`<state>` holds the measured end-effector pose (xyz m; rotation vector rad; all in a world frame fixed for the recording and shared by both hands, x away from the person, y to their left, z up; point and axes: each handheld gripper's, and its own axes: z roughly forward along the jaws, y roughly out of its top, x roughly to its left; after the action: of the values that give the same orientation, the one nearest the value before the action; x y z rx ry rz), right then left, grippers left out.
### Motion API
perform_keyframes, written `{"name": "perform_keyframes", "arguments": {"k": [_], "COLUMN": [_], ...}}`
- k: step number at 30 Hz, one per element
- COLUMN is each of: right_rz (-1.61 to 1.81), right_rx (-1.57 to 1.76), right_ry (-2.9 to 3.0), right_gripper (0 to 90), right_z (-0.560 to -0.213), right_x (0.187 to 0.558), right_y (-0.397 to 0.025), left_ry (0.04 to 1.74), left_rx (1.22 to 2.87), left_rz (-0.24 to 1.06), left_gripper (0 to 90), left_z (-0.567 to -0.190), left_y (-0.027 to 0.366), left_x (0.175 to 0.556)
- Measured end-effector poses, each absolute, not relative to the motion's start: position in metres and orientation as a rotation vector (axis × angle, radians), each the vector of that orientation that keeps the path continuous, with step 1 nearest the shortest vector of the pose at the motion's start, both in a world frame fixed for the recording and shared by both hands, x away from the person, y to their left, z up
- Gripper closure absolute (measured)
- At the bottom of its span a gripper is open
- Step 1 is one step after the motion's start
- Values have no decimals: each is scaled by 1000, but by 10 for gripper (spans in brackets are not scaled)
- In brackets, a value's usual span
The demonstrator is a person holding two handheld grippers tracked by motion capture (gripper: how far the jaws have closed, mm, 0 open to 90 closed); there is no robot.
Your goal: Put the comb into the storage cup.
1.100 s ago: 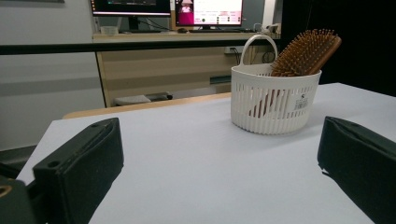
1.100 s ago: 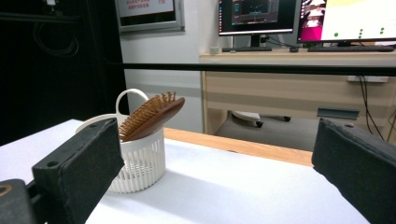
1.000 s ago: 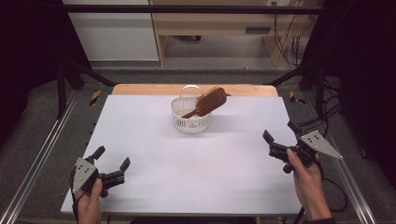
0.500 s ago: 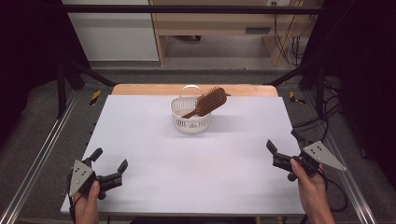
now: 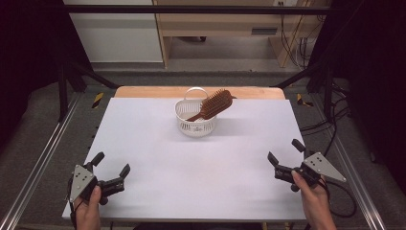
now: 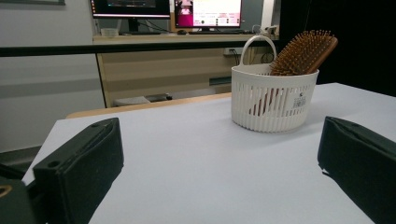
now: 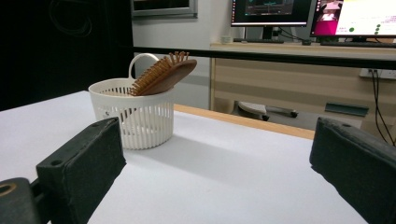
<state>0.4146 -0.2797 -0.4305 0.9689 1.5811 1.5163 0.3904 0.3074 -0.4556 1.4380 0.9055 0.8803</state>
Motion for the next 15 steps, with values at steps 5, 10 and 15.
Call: {"name": "perform_keyframes", "arguments": {"k": [5,10,15], "right_rz": [1524,1528,1539], "right_rx": [956,938,932], "right_ry": [1594,1609,1623], "right_gripper": [31,28,28], "right_z": [-436,-439,-442], "right_x": [415,415,417], "right_y": [-277,-272,-267], "left_ry": [892,887,888], "left_rx": [1441,1440,1436], "left_rz": [869,860,849], "left_gripper": [3,2,3], "left_z": [-455,-455,-455], "left_y": [306,304,303], "left_x": [390,390,390]}}
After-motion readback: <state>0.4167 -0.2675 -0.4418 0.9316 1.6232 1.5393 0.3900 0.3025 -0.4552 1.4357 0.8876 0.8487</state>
